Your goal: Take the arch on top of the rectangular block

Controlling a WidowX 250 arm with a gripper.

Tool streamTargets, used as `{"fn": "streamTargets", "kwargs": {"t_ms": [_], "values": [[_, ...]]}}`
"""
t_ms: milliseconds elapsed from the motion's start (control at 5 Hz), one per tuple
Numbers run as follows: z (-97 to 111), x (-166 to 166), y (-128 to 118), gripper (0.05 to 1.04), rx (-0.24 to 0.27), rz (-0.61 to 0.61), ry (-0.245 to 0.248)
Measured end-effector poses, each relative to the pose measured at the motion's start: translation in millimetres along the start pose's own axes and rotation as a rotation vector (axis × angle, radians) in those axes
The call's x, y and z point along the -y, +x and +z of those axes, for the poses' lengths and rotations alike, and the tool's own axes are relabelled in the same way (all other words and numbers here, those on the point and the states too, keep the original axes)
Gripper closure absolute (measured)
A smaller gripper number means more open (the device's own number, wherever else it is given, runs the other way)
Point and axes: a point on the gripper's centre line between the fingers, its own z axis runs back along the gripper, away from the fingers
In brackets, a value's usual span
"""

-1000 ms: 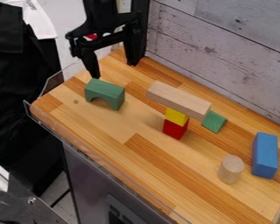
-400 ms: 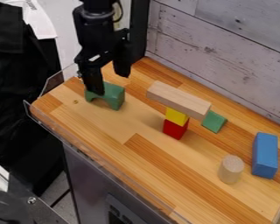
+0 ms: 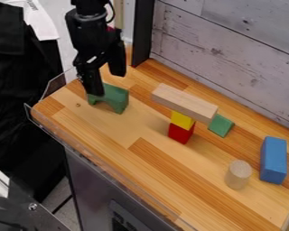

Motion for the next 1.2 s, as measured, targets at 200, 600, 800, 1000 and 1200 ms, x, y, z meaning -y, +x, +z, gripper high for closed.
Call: {"fn": "streamTargets", "kwargs": {"t_ms": [200,600,800,1000,1200], "values": [[-5.8,4.3,2.4,0.083,-0.012,0.011,0.016],[-19.2,10.4,8.7,0.083,-0.013,0.044,0.059],[-24.3,9.4,13.4,0.083,-0.017,0.058,0.078],[-29.3,5.3,21.0,0.102,-0.015,0.083,0.097],[-38.7,3.8,23.1,0.195,-0.024,0.091,0.128]]}}
